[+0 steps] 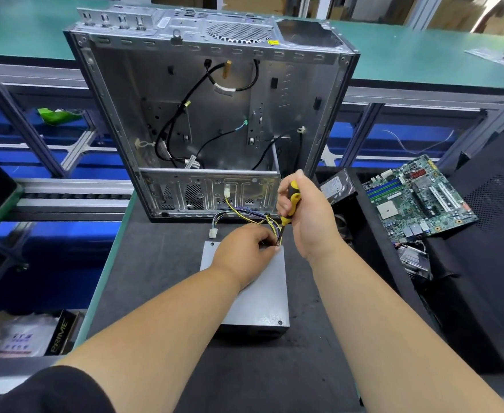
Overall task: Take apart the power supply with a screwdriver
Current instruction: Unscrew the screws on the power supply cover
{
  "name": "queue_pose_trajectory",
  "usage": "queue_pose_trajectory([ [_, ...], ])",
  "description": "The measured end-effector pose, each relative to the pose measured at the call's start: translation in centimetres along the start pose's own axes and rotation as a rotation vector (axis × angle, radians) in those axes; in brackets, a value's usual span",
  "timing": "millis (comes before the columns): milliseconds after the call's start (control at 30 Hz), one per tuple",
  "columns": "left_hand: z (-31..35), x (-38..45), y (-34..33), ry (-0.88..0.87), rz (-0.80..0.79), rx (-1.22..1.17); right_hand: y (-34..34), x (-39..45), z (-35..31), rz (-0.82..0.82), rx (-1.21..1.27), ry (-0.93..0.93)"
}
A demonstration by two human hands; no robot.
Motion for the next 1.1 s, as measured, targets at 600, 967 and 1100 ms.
queue_pose_trajectory([
  [600, 0.3, -0.2, 0.2, -0.020, 0.000, 0.009, -0.6, 0.1, 0.0, -0.046, -0.044, 0.017],
  [967, 0.0, 0.0, 0.1, -0.042, -0.009, 0.025, 2.0, 0.2, -0.5, 0.052, -0.125, 0.055],
  [1100, 0.0, 0.0, 0.1, -0.047, -0.007, 0.024, 1.7, 0.0, -0.1, -0.035, -0.005, 0.089],
])
Point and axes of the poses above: each hand's wrist, its own x-axis towards the middle knuckle, its own y-axis out of the back of the hand, z = x × y, the point moved 1 cm from there along x, towards the middle knuckle, and after that the axes turned 6 degrees about -x, right-handed, at the moved point
